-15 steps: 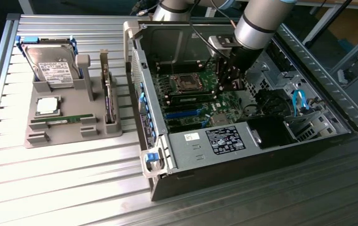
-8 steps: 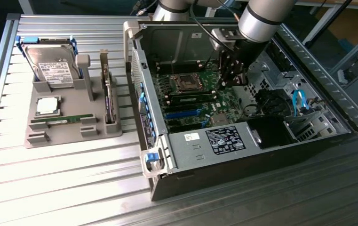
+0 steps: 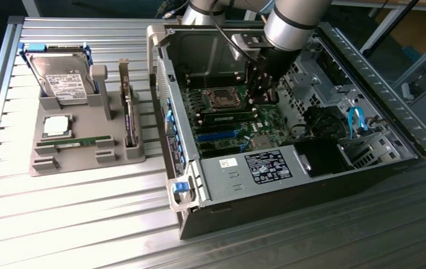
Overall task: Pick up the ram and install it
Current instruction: 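Press down the ram until it locks into place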
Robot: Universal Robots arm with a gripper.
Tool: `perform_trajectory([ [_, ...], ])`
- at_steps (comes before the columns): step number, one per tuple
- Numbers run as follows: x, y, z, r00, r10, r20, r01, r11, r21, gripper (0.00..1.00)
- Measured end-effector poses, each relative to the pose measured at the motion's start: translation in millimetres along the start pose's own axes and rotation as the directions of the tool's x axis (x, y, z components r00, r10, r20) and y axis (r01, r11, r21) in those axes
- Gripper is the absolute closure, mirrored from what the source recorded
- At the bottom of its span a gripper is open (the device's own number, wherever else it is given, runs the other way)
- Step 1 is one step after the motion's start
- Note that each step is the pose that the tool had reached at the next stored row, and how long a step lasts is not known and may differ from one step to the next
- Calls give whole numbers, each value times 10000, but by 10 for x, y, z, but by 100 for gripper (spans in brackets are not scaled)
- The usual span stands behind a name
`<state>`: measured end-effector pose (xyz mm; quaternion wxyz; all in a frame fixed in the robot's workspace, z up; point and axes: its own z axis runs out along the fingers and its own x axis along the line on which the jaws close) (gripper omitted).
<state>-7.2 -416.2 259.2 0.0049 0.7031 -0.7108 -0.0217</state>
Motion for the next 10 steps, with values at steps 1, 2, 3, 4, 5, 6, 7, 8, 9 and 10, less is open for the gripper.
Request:
perform_trajectory([
  [1,1,31,2,10000,1,-1,-1,10000,0,90],
  [2,1,62,4,10000,-1,0,1,10000,0,90],
  [3,1,92,7,10000,-1,1,1,10000,0,90],
  [4,2,130,10,10000,0,2,0,10000,1,90],
  [5,2,187,14,10000,-1,3,1,10000,1,90],
  [6,3,256,18,10000,-1,2,1,10000,1,90],
  [7,4,286,20,10000,0,2,0,10000,1,90],
  [8,4,321,21,10000,0,1,0,10000,1,90],
  [9,5,361,23,10000,-1,1,1,10000,0,90],
  [10,5,395,25,10000,-1,1,1,10000,0,90],
])
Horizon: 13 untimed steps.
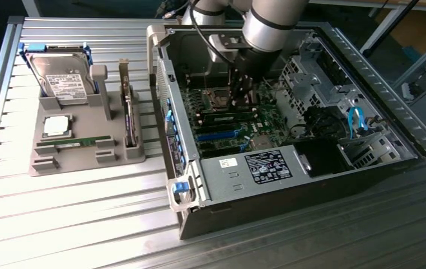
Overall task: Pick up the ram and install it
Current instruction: 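Press down the ram until it locks into place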
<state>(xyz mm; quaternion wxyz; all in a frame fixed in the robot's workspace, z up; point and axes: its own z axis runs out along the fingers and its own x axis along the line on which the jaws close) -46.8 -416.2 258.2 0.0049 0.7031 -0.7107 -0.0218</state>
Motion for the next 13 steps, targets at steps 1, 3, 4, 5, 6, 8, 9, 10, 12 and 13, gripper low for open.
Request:
perform_trajectory([
  [1,0,34,2,10000,1,1,-1,10000,0,90],
  [3,1,121,8,10000,-1,1,1,10000,1,90],
  [4,2,153,10,10000,1,1,-1,10000,1,90],
  [5,2,184,12,10000,1,1,-1,10000,1,90],
  [6,2,215,14,10000,1,1,-1,10000,1,90],
  [8,3,304,19,10000,5,-1,-5,10000,1,90],
  [9,4,336,21,10000,6,-2,-6,10000,1,90],
  [10,4,362,22,10000,7,-2,-7,10000,0,90],
  [12,5,417,25,10000,15,-6,-15,10000,1,90],
  [13,5,437,26,10000,17,-5,-17,10000,1,90],
])
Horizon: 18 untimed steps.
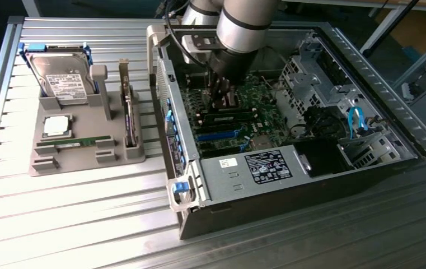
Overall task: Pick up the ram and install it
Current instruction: 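Press down the ram until it locks into place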
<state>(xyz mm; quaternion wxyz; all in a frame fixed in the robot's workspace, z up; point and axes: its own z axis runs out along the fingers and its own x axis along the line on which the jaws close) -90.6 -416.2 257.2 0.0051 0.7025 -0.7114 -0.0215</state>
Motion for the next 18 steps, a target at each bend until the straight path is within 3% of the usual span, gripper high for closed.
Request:
perform_trajectory([
  [2,0,38,2,10000,5,0,-5,10000,0,90],
  [11,1,66,5,10000,3,-1,-3,10000,0,90],
  [14,2,65,68,10000,4,-1,-4,10000,0,90],
  [18,3,64,82,10000,5,-1,-5,10000,0,90],
])
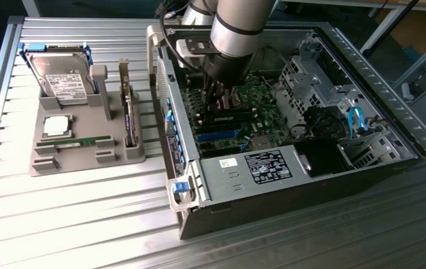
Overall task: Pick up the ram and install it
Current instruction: 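Press down the ram until it locks into place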
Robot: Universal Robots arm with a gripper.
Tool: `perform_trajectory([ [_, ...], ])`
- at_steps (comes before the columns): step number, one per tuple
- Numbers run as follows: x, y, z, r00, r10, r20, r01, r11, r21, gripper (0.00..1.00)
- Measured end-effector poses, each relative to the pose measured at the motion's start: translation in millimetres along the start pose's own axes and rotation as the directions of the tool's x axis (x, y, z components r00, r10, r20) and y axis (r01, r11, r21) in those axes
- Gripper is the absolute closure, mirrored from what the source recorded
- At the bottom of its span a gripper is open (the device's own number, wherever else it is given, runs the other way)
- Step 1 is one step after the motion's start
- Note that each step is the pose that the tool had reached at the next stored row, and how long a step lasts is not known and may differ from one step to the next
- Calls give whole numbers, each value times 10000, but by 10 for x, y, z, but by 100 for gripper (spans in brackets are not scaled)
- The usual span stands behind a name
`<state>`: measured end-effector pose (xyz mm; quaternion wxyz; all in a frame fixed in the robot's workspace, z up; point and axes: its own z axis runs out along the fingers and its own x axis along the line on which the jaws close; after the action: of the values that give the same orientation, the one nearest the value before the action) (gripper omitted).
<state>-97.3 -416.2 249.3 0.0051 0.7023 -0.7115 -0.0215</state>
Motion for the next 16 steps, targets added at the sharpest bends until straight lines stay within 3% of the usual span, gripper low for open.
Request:
perform_trajectory([
  [11,-2,-205,-7,10000,0,1,0,10000,-28,90],
  [16,-3,-211,13,10000,1,2,-1,10000,-28,90],
])
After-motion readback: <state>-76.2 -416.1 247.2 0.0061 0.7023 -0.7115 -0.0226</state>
